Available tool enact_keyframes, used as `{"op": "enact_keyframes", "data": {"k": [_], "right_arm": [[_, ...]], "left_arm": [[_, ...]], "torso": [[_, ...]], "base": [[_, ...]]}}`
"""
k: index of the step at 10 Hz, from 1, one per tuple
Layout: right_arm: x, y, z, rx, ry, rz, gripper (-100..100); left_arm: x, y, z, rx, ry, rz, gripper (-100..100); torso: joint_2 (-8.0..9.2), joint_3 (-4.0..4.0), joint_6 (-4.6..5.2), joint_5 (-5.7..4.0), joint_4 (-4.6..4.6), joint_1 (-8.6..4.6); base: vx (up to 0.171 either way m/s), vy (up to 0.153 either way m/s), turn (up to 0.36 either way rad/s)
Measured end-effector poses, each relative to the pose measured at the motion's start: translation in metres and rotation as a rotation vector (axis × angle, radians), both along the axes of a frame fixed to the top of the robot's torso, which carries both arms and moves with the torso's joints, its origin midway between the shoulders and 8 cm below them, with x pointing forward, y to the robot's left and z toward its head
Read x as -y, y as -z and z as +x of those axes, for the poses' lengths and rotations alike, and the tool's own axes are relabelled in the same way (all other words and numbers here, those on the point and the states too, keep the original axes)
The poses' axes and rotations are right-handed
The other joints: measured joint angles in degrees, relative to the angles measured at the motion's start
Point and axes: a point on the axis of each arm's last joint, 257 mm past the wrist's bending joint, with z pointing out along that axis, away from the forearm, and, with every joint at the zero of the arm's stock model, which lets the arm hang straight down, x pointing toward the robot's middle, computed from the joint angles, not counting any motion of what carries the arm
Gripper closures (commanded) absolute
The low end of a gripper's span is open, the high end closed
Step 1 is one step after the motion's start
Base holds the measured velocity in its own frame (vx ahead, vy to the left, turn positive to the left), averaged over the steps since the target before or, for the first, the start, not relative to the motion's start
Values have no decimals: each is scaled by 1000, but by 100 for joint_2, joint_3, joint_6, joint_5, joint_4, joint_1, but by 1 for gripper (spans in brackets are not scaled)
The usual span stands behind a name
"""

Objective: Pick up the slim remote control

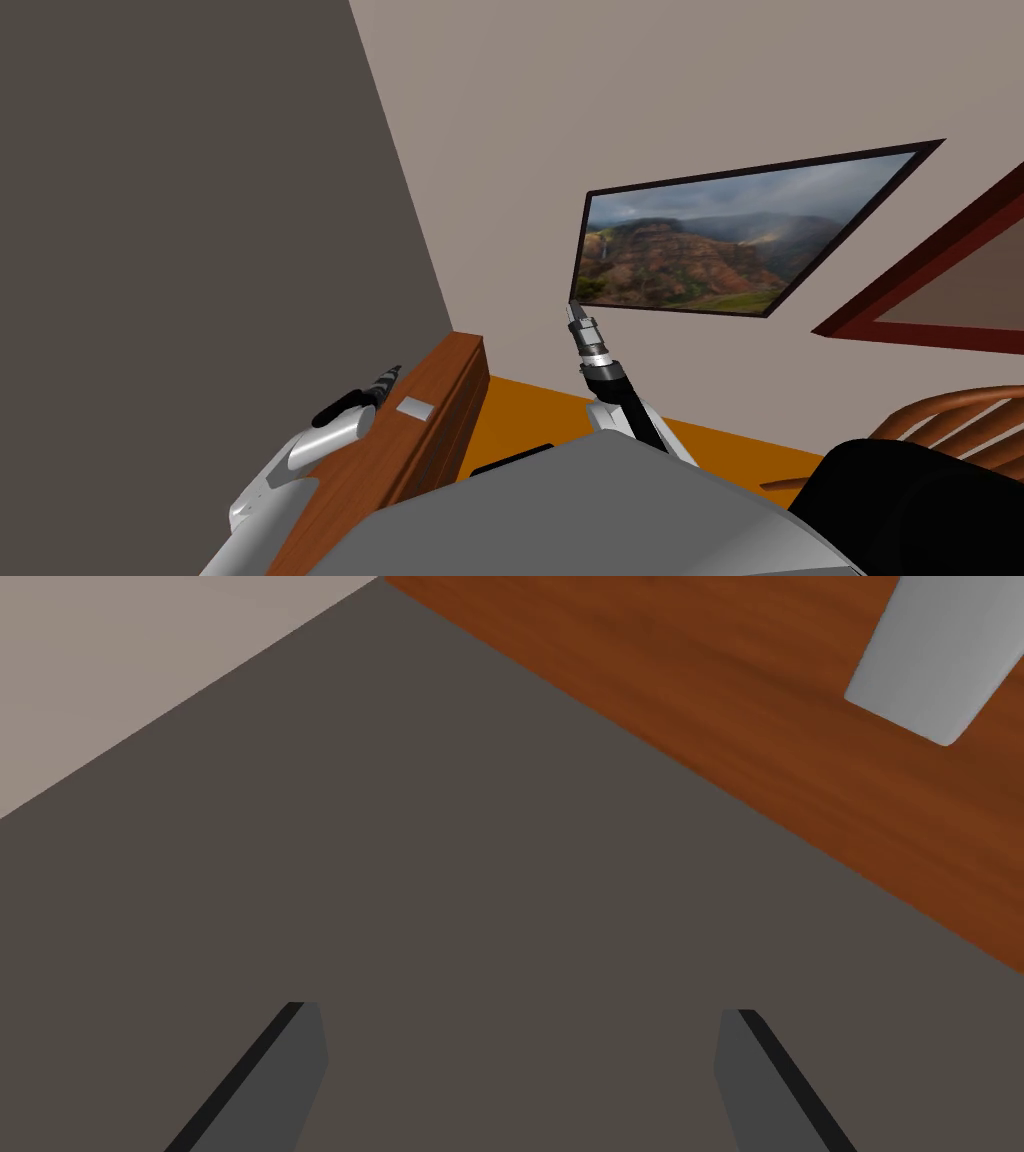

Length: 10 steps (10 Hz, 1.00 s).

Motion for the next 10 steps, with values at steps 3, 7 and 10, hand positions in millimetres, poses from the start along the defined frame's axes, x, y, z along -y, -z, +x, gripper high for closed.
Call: {"op": "enact_keyframes", "data": {"k": [3,7,10], "right_arm": [[0,0,0,0,0,0,0],[0,0,0,0,0,0,0],[0,0,0,0,0,0,0]], "left_arm": [[-13,42,-26,-134,-23,-25,-100],[-22,86,-67,-290,-36,-67,-100],[-23,116,-92,-395,-42,-101,-100]], "torso": [[-6,-3,1,1,-1,2],[-8,-4,0,1,-2,4],[-9,-5,-2,1,-2,5]], "base": [[57,17,-68],[64,17,-74],[72,26,-89]]}}
